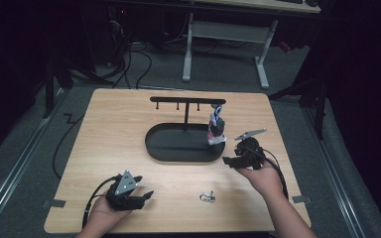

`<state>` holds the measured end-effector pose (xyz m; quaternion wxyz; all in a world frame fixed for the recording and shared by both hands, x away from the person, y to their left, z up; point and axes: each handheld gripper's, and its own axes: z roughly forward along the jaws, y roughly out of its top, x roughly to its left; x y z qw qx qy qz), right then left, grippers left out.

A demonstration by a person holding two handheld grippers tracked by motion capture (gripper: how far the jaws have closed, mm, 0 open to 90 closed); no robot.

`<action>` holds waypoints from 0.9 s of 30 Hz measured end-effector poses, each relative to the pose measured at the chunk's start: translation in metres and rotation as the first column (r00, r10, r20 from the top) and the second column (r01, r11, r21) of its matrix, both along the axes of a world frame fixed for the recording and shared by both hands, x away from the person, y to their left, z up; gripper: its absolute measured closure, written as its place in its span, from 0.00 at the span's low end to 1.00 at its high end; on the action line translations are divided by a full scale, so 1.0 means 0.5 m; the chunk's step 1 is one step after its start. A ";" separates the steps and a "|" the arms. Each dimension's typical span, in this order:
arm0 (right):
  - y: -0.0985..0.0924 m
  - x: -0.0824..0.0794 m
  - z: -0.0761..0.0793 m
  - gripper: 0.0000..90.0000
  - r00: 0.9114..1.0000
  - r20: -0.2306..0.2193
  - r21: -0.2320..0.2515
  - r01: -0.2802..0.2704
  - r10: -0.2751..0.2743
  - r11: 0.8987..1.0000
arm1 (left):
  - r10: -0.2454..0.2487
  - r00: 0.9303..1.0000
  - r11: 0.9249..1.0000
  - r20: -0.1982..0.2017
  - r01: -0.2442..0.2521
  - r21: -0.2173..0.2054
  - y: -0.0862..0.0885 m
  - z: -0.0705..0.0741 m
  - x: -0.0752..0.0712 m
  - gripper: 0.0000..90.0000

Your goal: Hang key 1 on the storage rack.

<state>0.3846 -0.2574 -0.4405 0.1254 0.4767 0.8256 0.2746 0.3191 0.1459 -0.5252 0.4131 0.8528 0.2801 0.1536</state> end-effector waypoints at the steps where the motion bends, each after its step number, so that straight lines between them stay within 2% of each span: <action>1: -0.004 -0.013 -0.010 0.44 1.000 0.013 0.018 0.002 -0.002 1.000 | 0.001 1.000 1.000 0.001 -0.001 -0.001 -0.001 -0.001 0.000 0.38; 5: -0.017 -0.054 -0.050 0.46 0.999 0.042 0.053 0.016 -0.019 0.998 | -0.005 1.000 1.000 0.000 0.005 0.008 -0.004 -0.002 0.000 0.38; 7: -0.025 -0.083 -0.076 0.47 0.998 0.062 0.101 0.023 -0.029 0.995 | -0.006 1.000 1.000 0.001 0.006 0.008 -0.004 -0.002 0.000 0.38; 8: -0.027 -0.098 -0.085 0.47 0.997 0.074 0.105 0.026 -0.034 0.994 | -0.006 1.000 1.000 0.001 0.006 0.008 -0.004 -0.002 0.000 0.38; 12: -0.031 -0.149 -0.115 0.44 0.992 0.111 0.159 0.046 -0.064 0.986 | -0.008 1.000 1.000 -0.001 0.008 0.011 -0.006 -0.002 -0.001 0.38; 14: -0.033 -0.180 -0.131 0.45 0.987 0.135 0.205 0.056 -0.085 0.977 | -0.009 1.000 1.000 -0.001 0.009 0.013 -0.008 -0.002 -0.002 0.38; 15: -0.033 -0.190 -0.136 0.42 0.991 0.111 0.239 0.047 -0.075 0.970 | -0.012 1.000 1.000 0.000 0.012 0.011 -0.010 -0.001 -0.002 0.38; 16: -0.030 -0.195 -0.134 0.42 0.994 0.096 0.253 0.026 -0.052 0.967 | -0.014 1.000 1.000 0.001 0.014 0.009 -0.011 -0.001 -0.002 0.38; 18: -0.019 -0.209 -0.129 0.44 0.993 0.115 0.241 0.004 -0.033 0.971 | -0.020 1.000 1.000 0.000 0.020 0.017 -0.015 -0.002 -0.003 0.38; 20: -0.008 -0.214 -0.134 0.44 0.995 0.095 0.264 -0.017 -0.009 0.964 | -0.023 1.000 0.999 -0.002 0.023 0.025 -0.019 -0.004 -0.003 0.38; 21: 0.005 -0.214 -0.137 0.44 0.996 0.087 0.262 -0.037 0.014 0.964 | -0.022 1.000 1.000 -0.002 0.022 0.023 -0.020 -0.005 -0.003 0.38; 24: 0.032 -0.212 -0.147 0.48 0.995 0.081 0.231 -0.077 0.059 0.970 | -0.026 1.000 0.999 -0.005 0.026 0.030 -0.024 -0.007 -0.004 0.37; 27: 0.055 -0.211 -0.155 0.59 0.992 0.082 0.199 -0.109 0.094 0.974 | -0.029 1.000 0.999 -0.003 0.029 0.031 -0.023 -0.007 -0.005 0.37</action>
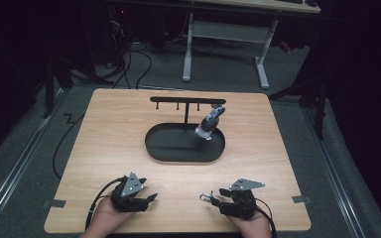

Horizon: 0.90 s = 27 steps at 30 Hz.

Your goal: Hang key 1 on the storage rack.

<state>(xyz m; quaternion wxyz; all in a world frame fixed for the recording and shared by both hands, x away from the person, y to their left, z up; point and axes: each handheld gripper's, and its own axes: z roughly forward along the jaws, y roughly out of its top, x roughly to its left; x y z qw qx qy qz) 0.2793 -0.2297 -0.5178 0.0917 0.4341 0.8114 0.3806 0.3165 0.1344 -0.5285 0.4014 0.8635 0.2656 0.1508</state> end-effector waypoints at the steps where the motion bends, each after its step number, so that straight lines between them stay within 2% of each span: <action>1: 0.006 -0.001 0.000 0.65 1.000 0.004 -0.011 -0.004 0.004 1.000 | 0.001 1.000 1.000 0.001 -0.001 -0.002 0.001 0.000 0.000 0.37; 4: 0.014 -0.003 0.001 0.80 1.000 0.019 -0.043 -0.004 0.005 0.999 | 0.003 1.000 1.000 0.001 -0.003 -0.003 0.005 0.000 0.001 0.37; 8: 0.005 -0.004 0.003 0.98 1.000 0.026 -0.041 0.003 -0.002 0.999 | 0.005 1.000 1.000 0.002 -0.005 -0.011 0.009 0.002 0.002 0.38; 11: -0.007 -0.002 0.004 0.99 1.000 0.016 -0.037 0.021 -0.020 0.999 | 0.005 1.000 1.000 0.001 -0.005 -0.009 0.009 0.003 0.003 0.38; 15: -0.038 0.004 0.004 0.99 0.997 0.010 -0.024 0.073 -0.073 0.997 | 0.005 1.000 1.000 0.002 -0.005 -0.008 0.009 0.003 0.003 0.38; 19: -0.086 0.014 0.004 0.99 0.989 0.020 0.001 0.148 -0.148 0.989 | 0.004 1.000 1.000 0.002 -0.004 -0.007 0.009 0.003 0.003 0.38; 21: -0.110 0.019 0.003 0.99 0.983 0.026 -0.010 0.181 -0.181 0.983 | 0.004 1.000 1.000 0.003 -0.004 -0.007 0.008 0.003 0.003 0.38; 27: -0.161 0.025 0.001 0.97 0.973 0.023 -0.008 0.231 -0.231 0.973 | 0.004 1.000 1.000 0.001 -0.004 -0.007 0.008 0.001 0.004 0.38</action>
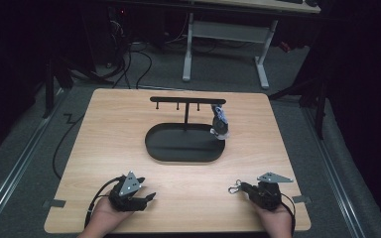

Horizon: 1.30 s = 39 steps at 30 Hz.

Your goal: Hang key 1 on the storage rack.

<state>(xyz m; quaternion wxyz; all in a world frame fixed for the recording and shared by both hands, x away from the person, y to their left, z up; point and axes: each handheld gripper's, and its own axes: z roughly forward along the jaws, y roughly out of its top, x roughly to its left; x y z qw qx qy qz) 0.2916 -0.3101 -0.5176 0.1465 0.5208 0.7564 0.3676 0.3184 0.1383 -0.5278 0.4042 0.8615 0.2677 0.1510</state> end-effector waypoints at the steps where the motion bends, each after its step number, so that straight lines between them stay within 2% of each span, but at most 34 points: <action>1: -0.002 0.000 0.000 0.95 1.000 -0.002 0.004 0.003 -0.003 1.000 | 0.000 1.000 1.000 -0.001 0.000 0.000 0.000 0.000 0.000 0.38; 3: -0.005 -0.001 0.000 0.88 1.000 -0.006 0.011 -0.004 0.004 1.000 | -0.002 1.000 1.000 0.000 0.002 0.003 -0.001 0.000 0.000 0.38; 7: -0.007 -0.005 0.011 0.82 1.000 0.004 0.036 0.004 -0.004 0.999 | -0.002 1.000 1.000 0.001 0.002 0.003 -0.001 0.001 -0.001 0.38; 17: -0.010 -0.011 0.031 0.81 1.000 0.010 -0.001 -0.003 0.003 1.000 | -0.001 1.000 1.000 0.002 0.001 0.003 0.001 0.001 -0.001 0.38; 23: -0.005 -0.004 0.036 0.78 0.999 -0.040 -0.070 -0.020 0.017 0.997 | -0.001 1.000 1.000 -0.003 0.001 0.003 0.003 0.000 0.000 0.38; 25: -0.005 -0.002 0.039 0.77 0.998 -0.056 -0.075 -0.027 0.023 0.997 | -0.001 1.000 1.000 -0.003 0.001 0.002 0.003 0.000 0.000 0.38; 29: -0.004 0.009 0.051 0.72 0.993 -0.115 -0.119 -0.051 0.037 0.992 | 0.004 1.000 1.000 0.002 -0.004 -0.001 0.003 0.000 -0.001 0.38; 32: 0.000 0.022 0.068 0.68 0.985 -0.163 -0.137 -0.085 0.062 0.987 | 0.005 1.000 1.000 0.003 -0.005 -0.003 0.003 0.001 -0.001 0.38; 35: 0.010 0.036 0.088 0.67 0.976 -0.201 -0.181 -0.119 0.082 0.976 | 0.004 1.000 1.000 0.002 -0.004 -0.001 0.003 0.000 0.000 0.38; 39: 0.024 0.057 0.101 0.66 0.960 -0.261 -0.211 -0.162 0.104 0.964 | 0.002 1.000 1.000 -0.001 -0.002 0.004 0.003 0.000 0.000 0.38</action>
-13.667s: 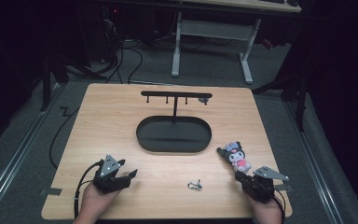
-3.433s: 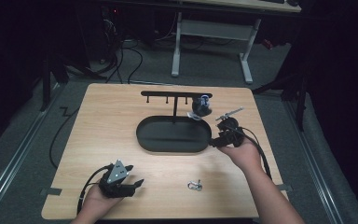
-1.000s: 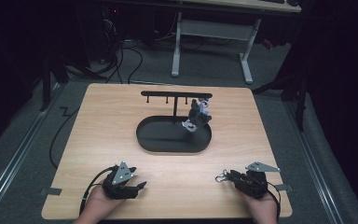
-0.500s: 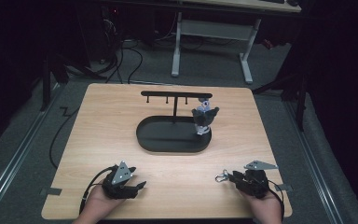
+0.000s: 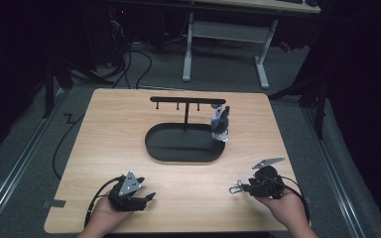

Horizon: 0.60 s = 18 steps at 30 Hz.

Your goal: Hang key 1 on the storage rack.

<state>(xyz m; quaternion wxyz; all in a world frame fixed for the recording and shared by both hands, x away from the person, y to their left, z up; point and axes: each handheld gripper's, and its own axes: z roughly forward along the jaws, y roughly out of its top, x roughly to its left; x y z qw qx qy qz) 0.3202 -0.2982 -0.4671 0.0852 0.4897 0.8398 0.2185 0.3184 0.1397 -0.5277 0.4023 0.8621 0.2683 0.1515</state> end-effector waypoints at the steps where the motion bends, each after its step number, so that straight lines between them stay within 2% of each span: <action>1: 0.004 0.005 0.001 0.66 1.000 -0.020 -0.009 -0.008 0.008 1.000 | 0.000 1.000 1.000 0.000 0.000 0.000 0.000 0.000 0.000 0.38; 2: 0.006 0.011 0.001 0.65 0.999 -0.036 -0.023 -0.023 0.022 0.999 | -0.001 1.000 1.000 0.000 0.001 0.000 0.000 0.000 0.000 0.38; 8: 0.015 0.035 0.001 0.64 0.994 -0.107 -0.068 -0.023 0.016 0.997 | 0.005 1.000 1.000 0.001 -0.005 -0.008 0.002 0.002 0.000 0.38; 10: 0.019 0.042 0.002 0.64 0.990 -0.141 -0.093 -0.042 0.028 0.995 | 0.005 1.000 1.000 0.000 -0.005 -0.007 0.003 0.002 0.001 0.38; 15: 0.028 0.053 0.005 0.67 0.986 -0.166 -0.110 -0.053 0.034 0.993 | 0.003 1.000 1.000 0.001 -0.003 -0.009 0.003 0.003 0.000 0.38; 17: 0.034 0.057 0.001 0.72 0.983 -0.176 -0.126 -0.065 0.042 0.990 | 0.004 1.000 1.000 0.002 -0.004 -0.009 0.003 0.003 0.000 0.38; 18: 0.037 0.058 0.000 0.75 0.983 -0.184 -0.139 -0.053 0.027 0.989 | 0.004 1.000 1.000 0.002 -0.004 -0.009 0.003 0.003 -0.001 0.38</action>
